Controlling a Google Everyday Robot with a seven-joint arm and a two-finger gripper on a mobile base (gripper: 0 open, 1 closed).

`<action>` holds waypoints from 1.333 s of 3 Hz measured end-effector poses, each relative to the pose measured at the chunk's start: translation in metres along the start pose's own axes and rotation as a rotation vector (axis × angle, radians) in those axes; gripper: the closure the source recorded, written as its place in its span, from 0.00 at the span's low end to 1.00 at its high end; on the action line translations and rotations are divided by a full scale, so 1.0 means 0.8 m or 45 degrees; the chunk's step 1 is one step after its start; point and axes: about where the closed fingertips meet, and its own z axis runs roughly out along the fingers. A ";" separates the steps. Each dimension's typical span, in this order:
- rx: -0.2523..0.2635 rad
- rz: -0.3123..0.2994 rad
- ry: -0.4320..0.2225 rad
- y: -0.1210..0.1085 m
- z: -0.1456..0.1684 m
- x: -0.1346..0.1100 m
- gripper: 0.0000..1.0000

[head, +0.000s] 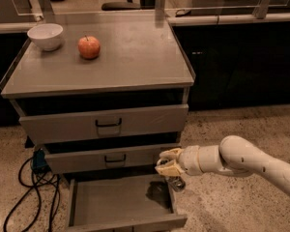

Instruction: Place redbull can into bottom drawer

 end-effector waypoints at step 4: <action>-0.015 0.114 -0.438 -0.054 0.060 0.134 1.00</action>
Offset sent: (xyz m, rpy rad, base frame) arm 0.0104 -0.0437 -0.1686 0.3757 0.0586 -0.0537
